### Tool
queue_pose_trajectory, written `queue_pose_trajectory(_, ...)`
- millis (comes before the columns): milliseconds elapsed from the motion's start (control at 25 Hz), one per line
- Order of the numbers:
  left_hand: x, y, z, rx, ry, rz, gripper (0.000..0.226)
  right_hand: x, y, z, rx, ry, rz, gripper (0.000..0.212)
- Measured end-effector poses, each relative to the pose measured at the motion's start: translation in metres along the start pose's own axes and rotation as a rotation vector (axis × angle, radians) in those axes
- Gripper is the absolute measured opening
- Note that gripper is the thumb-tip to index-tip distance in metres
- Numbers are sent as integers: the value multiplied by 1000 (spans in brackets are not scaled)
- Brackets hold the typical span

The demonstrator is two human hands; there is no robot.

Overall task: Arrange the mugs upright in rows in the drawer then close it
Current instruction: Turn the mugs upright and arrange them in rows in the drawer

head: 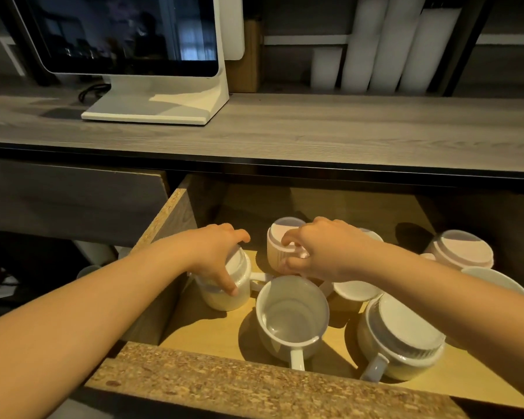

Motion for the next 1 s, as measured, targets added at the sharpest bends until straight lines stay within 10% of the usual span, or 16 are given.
queue_pose_trajectory(560, -10, 32, -18, -248, -72, 160, 70, -16, 1, 31, 234, -85, 162, 37)
queue_pose_trajectory(1000, -77, 84, 23, -602, -512, 523, 73, -26, 6, 25, 1441, -134, 174, 36)
Point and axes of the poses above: each hand's wrist, its own x-axis towards the middle knuckle, its own y-axis out of the back of the hand, z = x × y, the point moved 8 cm from there along x, towards the middle knuckle, and after that the axes turned 12 degrees about y, right-handed, at the moved point
